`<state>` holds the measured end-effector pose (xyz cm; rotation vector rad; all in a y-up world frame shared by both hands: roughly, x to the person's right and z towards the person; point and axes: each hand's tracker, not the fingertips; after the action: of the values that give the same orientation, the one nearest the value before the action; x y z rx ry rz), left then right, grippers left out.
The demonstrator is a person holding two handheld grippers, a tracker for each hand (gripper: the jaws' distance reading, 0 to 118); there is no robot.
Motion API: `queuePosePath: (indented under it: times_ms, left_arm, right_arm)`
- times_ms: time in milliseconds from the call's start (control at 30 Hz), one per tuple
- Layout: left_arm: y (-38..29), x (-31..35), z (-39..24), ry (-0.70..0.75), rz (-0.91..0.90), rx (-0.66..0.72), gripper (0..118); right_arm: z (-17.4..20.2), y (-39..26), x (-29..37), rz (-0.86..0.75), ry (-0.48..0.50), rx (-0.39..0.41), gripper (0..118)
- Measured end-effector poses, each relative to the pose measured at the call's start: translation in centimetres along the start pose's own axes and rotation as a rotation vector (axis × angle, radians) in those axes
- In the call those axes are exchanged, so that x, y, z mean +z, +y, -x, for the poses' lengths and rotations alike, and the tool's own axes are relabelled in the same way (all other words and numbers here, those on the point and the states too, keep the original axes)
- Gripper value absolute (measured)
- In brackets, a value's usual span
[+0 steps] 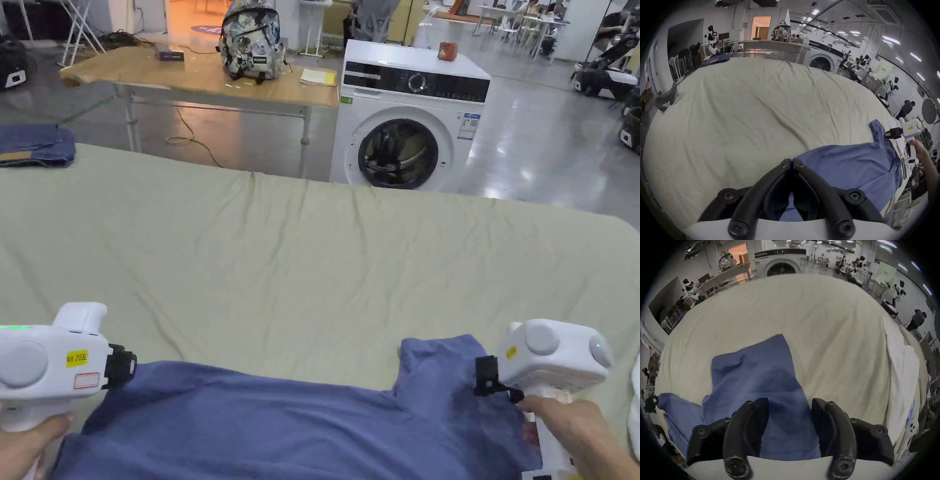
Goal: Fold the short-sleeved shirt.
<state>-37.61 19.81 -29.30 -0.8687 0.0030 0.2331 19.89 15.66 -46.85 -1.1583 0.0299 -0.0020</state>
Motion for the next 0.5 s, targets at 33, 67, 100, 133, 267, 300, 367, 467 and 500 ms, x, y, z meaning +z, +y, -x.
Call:
queuePosePath:
  times_ms: [33, 67, 100, 133, 267, 300, 367, 467, 500]
  left_arm:
    - [0.0, -0.1, -0.1, 0.004, 0.006, -0.004, 0]
    - [-0.1, 0.0, -0.4, 0.006, 0.008, -0.008, 0]
    - [-0.1, 0.0, -0.6, 0.009, 0.013, -0.012, 0]
    - [-0.1, 0.0, -0.7, 0.009, 0.015, -0.013, 0]
    - [-0.3, -0.3, -1.0, 0.007, 0.026, -0.019, 0]
    - [-0.3, -0.4, -1.2, 0.011, 0.029, -0.022, 0]
    - [-0.5, -0.3, -1.5, 0.012, 0.029, -0.024, 0]
    - [-0.5, 0.0, -1.6, 0.01, 0.03, -0.017, 0]
    - [-0.5, 0.3, -1.6, 0.015, 0.022, -0.017, 0]
  right_arm:
    - [0.0, -0.1, -0.4, 0.021, -0.006, -0.012, 57]
    - [0.1, -0.3, -0.9, 0.048, -0.003, -0.023, 56]
    - [0.2, -0.6, -1.0, 0.046, -0.001, -0.021, 51]
    - [0.3, -1.0, -0.6, 0.021, -0.005, -0.017, 45]
    - [0.3, -0.8, -0.6, 0.004, -0.03, 0.03, 22]
    - [0.1, -0.8, -0.5, 0.001, -0.027, 0.034, 6]
    - [-0.4, -1.2, -0.2, -0.011, -0.007, 0.03, 0]
    - [-1.2, -1.5, 1.2, -0.075, 0.026, 0.019, 0]
    - [-1.4, -1.8, 2.2, -0.098, 0.031, 0.028, 0]
